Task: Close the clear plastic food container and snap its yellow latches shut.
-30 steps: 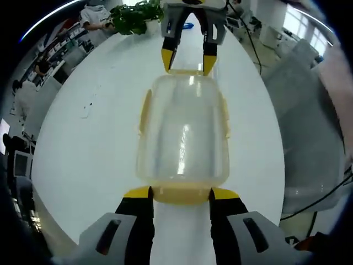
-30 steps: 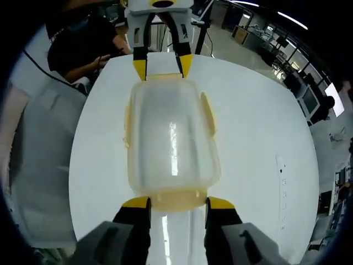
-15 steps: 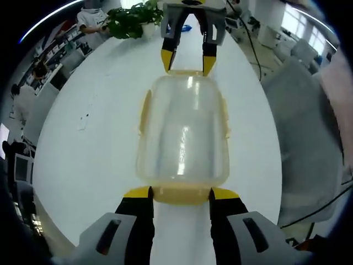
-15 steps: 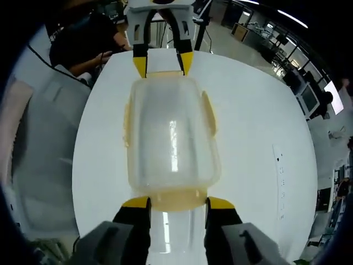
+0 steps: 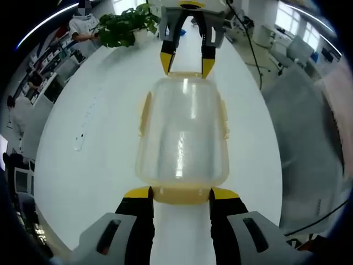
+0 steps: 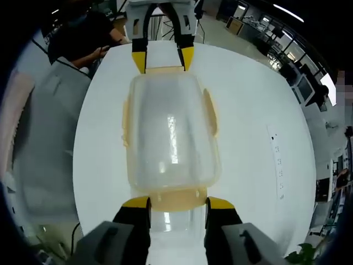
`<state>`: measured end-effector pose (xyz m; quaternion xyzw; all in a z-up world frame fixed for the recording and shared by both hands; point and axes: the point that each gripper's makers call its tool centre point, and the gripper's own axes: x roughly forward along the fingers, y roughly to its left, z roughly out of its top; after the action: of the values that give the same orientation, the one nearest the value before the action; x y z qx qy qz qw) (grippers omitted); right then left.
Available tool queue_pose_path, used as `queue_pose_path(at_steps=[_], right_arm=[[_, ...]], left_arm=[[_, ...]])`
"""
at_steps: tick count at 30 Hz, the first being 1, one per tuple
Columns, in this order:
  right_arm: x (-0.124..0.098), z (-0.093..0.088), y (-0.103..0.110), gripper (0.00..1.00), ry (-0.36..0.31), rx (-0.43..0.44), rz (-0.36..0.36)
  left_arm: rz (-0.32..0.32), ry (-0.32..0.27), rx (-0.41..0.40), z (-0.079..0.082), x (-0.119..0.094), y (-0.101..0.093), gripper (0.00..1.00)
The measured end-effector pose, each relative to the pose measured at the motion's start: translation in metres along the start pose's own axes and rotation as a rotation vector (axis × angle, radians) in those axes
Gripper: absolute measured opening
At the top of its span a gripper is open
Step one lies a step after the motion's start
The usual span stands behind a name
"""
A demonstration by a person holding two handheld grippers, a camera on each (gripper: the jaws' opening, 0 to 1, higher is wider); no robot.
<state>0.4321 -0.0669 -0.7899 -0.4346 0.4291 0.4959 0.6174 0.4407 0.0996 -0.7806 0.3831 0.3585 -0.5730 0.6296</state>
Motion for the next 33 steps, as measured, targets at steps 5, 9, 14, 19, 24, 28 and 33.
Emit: queue_pose_path(at_steps=[5,9,14,19,24,28,33], right_arm=[[-0.004,-0.015,0.001,0.35,0.011,0.015,-0.004],[-0.007,-0.028,0.0,0.35,0.019,0.03,-0.007],[-0.009,-0.044,0.003,0.35,0.034,0.047,-0.007],[-0.012,-0.055,0.002,0.35,0.04,0.059,-0.009],[-0.015,-0.066,0.0,0.35,0.045,0.068,-0.009],[-0.014,-0.073,0.002,0.35,0.053,0.074,0.0],[-0.012,-0.082,0.005,0.35,0.066,0.077,0.015]], left_arm=[[-0.008,-0.002,0.017,0.014,0.008,0.0,0.36],[-0.016,-0.009,0.027,0.025,0.013,-0.001,0.36],[-0.025,-0.012,0.049,0.039,0.021,-0.002,0.36],[-0.033,-0.017,0.059,0.05,0.027,-0.002,0.36],[-0.038,-0.024,0.063,0.058,0.034,-0.001,0.36],[-0.05,-0.027,0.063,0.064,0.04,-0.003,0.36],[-0.061,-0.029,0.063,0.068,0.047,-0.006,0.36]])
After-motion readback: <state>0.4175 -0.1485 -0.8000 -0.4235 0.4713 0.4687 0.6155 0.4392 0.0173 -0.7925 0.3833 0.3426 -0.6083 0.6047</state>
